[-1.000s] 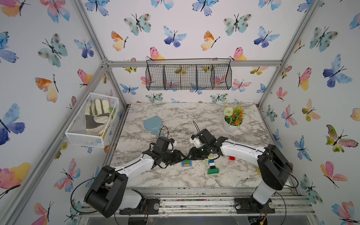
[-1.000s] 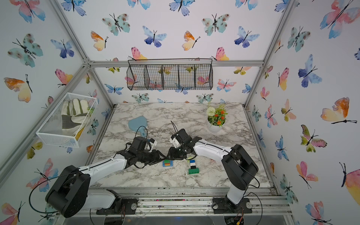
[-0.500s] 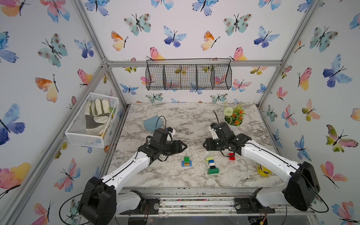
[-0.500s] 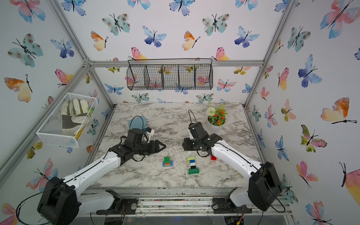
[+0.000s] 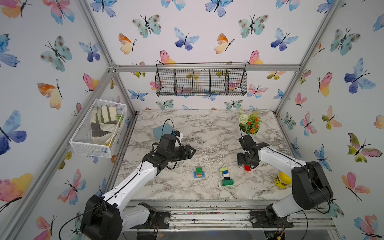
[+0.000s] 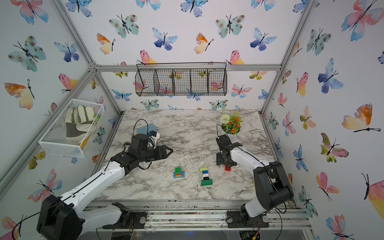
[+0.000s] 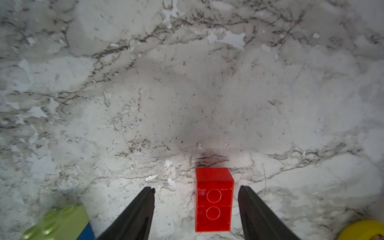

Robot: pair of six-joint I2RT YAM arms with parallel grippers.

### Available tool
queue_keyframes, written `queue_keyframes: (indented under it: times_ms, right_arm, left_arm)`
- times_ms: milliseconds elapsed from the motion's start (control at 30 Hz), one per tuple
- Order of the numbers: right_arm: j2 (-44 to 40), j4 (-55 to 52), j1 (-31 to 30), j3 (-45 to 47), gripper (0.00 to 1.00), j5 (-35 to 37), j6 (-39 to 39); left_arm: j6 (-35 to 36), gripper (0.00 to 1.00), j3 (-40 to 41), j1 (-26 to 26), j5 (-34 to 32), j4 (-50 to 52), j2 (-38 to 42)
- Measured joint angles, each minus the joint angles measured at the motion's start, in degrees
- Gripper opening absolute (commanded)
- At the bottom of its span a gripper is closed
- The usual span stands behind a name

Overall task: Assemble the number 1 with lego
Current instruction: Pick up the lego brick from the center of the board.

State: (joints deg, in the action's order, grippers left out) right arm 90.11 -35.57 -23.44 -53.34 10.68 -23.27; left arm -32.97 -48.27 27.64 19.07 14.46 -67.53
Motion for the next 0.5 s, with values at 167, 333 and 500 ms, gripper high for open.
queue_keyframes:
  times_ms: [167,333,500]
  right_arm:
    - [2.2,0.5,0.6,0.6,0.61,-0.2,0.6]
    - [2.8,1.1,0.9,1.2,0.5,-2.0,0.7]
    - [2.8,1.6,1.0,2.1,0.44,-4.2,0.4]
  left_arm:
    - [0.6,0.63,0.0,-0.8,0.0,0.0,0.1]
    - [0.7,0.62,0.0,-1.2,0.0,0.0,0.1]
    - [0.9,0.62,0.0,-1.8,0.0,0.0,0.1]
